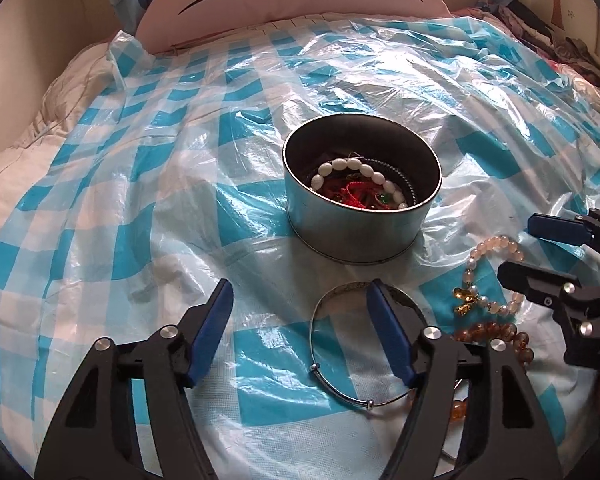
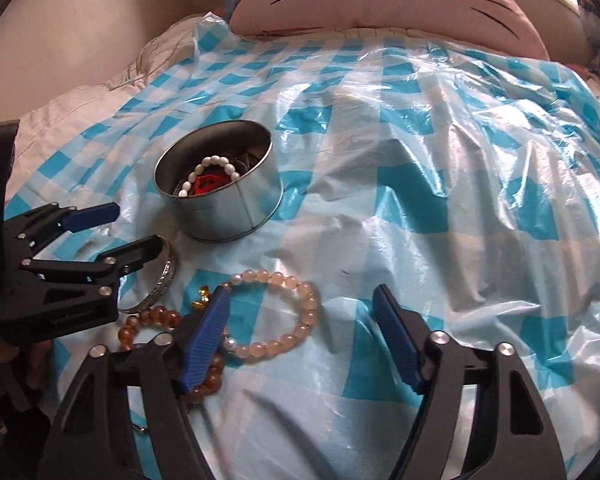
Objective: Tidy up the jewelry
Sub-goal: 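Grasp a silver bangle with the left gripper while the right gripper grasps the pink bead bracelet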
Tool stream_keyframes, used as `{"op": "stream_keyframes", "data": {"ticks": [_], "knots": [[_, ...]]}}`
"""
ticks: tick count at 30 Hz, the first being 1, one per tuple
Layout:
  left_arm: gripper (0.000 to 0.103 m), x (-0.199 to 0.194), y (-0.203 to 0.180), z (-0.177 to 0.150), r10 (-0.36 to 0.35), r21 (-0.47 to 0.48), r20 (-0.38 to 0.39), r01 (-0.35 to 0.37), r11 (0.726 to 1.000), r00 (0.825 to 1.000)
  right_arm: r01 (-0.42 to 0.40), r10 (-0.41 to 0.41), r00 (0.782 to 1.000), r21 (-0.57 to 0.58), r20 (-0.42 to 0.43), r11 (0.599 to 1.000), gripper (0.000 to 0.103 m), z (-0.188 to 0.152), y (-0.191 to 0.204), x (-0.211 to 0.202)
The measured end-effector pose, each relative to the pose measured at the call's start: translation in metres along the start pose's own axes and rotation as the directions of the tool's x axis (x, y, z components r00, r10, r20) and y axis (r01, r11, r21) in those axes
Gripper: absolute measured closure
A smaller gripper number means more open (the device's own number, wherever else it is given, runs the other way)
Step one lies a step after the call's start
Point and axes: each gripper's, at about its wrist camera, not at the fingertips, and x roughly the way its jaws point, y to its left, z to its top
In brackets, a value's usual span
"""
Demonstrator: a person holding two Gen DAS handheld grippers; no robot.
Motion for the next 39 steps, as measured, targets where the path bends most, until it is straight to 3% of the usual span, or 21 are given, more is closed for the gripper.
{"op": "stream_keyframes", "data": {"ticks": [4, 6, 10, 14, 21, 24, 31, 33, 35, 39], "knots": [[0.064, 0.001, -0.007, -0.003, -0.025, 0.03, -0.013, 0.026, 0.999, 1.0, -0.033, 0.033, 0.999, 0.019, -0.015, 0.999, 0.059, 0.001, -0.002, 0.004], [0.073, 0.0, -0.012, -0.005, -0.037, 0.049, -0.015, 0.038, 0.998, 0.999, -0.01, 0.01, 1.0, 0.002, -0.024, 1.0, 0.06, -0.001, 0.002, 0.007], [0.079, 0.0, -0.014, -0.007, -0.052, 0.055, -0.022, 0.053, 0.997, 0.998, 0.03, -0.031, 0.999, -0.018, -0.039, 0.999, 0.061, -0.003, 0.005, 0.013], [0.088, -0.001, -0.007, -0.007, -0.068, 0.02, -0.028, 0.069, 0.997, 0.997, 0.044, -0.045, 0.999, -0.083, -0.018, 0.996, 0.083, -0.005, 0.015, 0.009], [0.088, 0.004, -0.002, -0.008, -0.099, -0.023, -0.05, 0.098, 0.995, 0.994, 0.025, -0.028, 0.998, -0.056, -0.053, 0.998, 0.084, -0.004, 0.01, 0.016], [0.093, 0.003, 0.0, -0.007, -0.115, -0.035, -0.052, 0.113, 0.993, 0.992, -0.001, -0.001, 0.999, -0.044, -0.038, 0.999, 0.093, -0.004, 0.01, 0.011], [0.095, 0.0, 0.0, -0.005, -0.063, -0.028, -0.03, 0.062, 0.998, 0.998, -0.043, 0.043, 0.999, 0.049, -0.006, 0.998, 0.094, 0.001, -0.007, 0.004], [0.094, 0.0, -0.002, -0.005, -0.049, -0.016, -0.029, 0.049, 0.999, 0.998, -0.033, 0.034, 0.999, 0.039, -0.008, 0.999, 0.089, 0.001, -0.005, 0.005], [0.089, -0.001, -0.004, -0.005, -0.04, -0.004, -0.026, 0.04, 0.999, 0.999, -0.027, 0.028, 1.0, 0.026, -0.01, 0.999, 0.077, 0.001, -0.001, 0.005], [0.077, -0.002, -0.006, -0.004, -0.026, 0.006, -0.013, 0.026, 1.0, 1.0, -0.008, 0.008, 1.0, 0.003, -0.029, 1.0, 0.076, -0.002, 0.003, 0.011]]}}
